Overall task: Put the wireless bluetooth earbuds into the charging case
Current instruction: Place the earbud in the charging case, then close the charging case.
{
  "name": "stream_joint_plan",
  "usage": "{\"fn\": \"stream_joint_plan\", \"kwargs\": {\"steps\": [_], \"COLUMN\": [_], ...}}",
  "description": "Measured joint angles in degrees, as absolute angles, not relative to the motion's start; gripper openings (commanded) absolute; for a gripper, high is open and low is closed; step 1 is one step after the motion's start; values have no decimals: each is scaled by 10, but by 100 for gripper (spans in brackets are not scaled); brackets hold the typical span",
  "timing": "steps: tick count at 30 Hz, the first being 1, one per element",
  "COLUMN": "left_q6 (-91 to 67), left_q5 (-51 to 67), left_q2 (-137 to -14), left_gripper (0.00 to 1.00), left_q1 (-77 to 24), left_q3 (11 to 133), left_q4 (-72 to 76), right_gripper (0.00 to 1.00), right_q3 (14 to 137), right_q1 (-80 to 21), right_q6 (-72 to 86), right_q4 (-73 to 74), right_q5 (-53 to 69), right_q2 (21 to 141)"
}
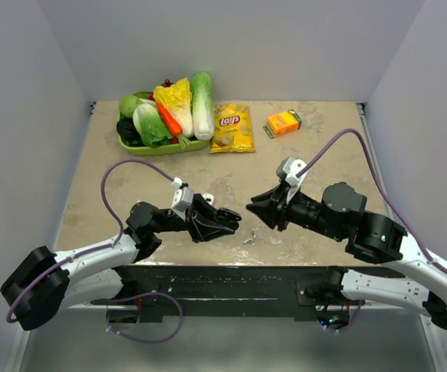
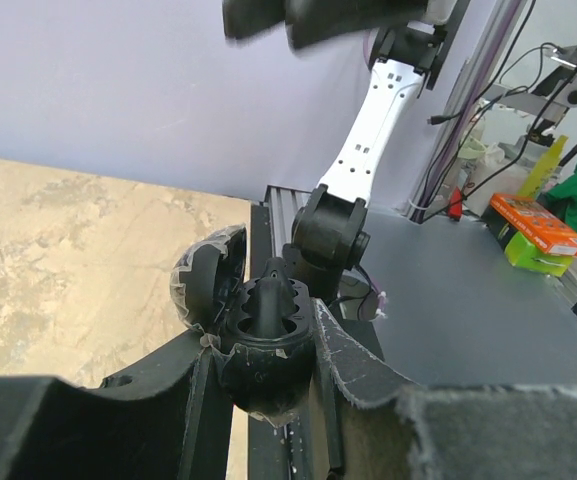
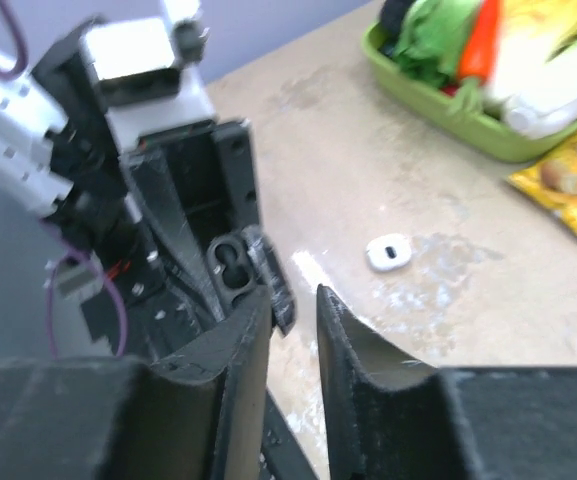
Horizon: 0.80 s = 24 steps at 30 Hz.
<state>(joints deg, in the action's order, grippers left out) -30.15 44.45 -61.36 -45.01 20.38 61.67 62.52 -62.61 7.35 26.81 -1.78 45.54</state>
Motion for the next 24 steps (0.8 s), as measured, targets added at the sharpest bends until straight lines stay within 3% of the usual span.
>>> {"fn": "stream_joint_plan", "kwargs": {"steps": [1, 4, 12, 24], "left_q6": [-300, -287, -240, -228], "left_q5": [441, 430, 402, 372], "left_q2": [-614, -613, -602, -601], "left_gripper": [0, 0, 0, 0], "left_q1": [-451, -463, -500, -500], "left_q3": [201, 199, 199, 199], "left_q4": [616, 610, 579, 576], "right_gripper": [13, 4, 5, 7], "right_q3": [627, 639, 647, 646], "right_q1": [-626, -626, -626, -626], "right_q6": [80, 94, 109, 109], "right_q4": [262, 253, 255, 268], "right_q5": [-37, -81, -98, -47], "right_q2": [455, 468, 566, 579]}}
